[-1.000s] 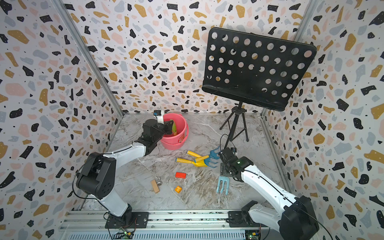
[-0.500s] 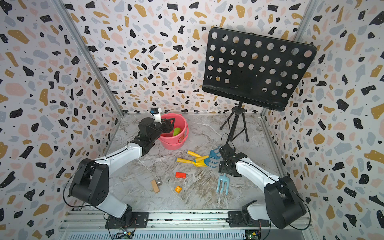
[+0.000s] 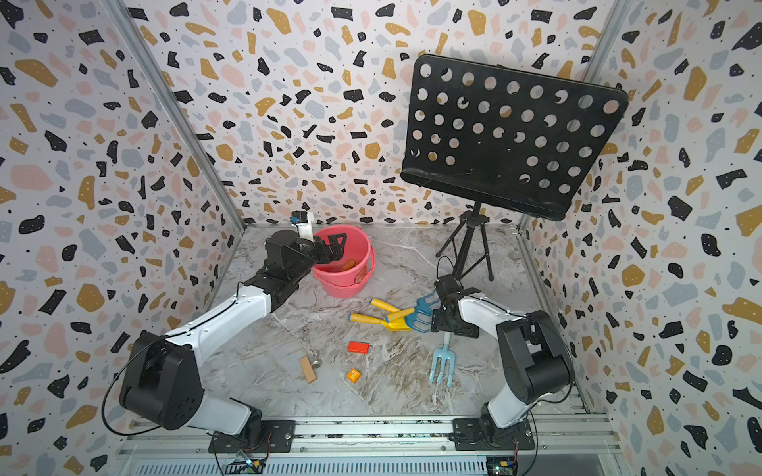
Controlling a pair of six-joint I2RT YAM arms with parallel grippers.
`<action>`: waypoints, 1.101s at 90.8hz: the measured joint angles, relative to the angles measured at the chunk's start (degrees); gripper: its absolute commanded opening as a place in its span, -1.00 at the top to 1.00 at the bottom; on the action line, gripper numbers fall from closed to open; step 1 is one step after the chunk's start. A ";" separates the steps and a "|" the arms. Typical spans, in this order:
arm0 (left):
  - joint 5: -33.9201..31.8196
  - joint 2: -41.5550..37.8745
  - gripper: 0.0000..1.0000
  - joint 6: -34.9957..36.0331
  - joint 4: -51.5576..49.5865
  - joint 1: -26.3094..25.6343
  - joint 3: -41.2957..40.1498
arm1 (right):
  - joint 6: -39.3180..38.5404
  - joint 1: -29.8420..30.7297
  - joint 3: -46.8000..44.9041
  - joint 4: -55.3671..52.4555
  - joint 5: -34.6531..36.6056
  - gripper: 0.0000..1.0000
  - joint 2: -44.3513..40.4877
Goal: Organize the gardening tools
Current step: Pick up the gardening tool from the center of the board.
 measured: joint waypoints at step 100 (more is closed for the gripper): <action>4.61 -9.97 -0.99 -4.04 -7.08 0.00 -4.00 | -0.31 -13.18 -15.41 -8.00 -3.19 -0.71 -25.33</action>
